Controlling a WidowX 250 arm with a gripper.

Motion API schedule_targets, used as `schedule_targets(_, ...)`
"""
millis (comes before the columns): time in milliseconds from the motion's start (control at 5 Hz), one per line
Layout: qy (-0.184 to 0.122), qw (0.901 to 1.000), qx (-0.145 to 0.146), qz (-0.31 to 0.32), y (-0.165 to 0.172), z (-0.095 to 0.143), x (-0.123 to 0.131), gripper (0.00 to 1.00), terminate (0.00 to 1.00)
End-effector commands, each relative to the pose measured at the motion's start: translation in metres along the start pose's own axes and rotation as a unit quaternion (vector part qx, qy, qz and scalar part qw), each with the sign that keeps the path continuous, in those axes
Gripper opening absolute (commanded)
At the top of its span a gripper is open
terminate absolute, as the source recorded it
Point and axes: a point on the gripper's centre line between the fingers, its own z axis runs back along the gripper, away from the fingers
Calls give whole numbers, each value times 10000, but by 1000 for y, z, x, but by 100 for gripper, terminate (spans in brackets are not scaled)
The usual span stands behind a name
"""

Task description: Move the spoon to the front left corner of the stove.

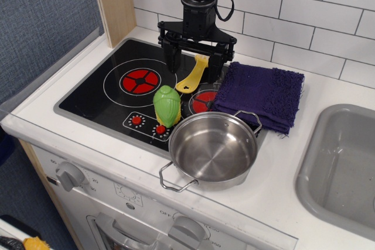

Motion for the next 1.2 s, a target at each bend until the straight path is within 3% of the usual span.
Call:
schedule_targets(0,-113,9997,172,123,12,-5,29,100,0)
schedule_targets(600,-114,9999,90,-66,23,-17,42,100,0)
schedule_targets(800,-153,9997,92,-188,23,-16,36,0,0)
schedule_targets(1000,-205,9996,36,-176,31,-13,31,0,0)
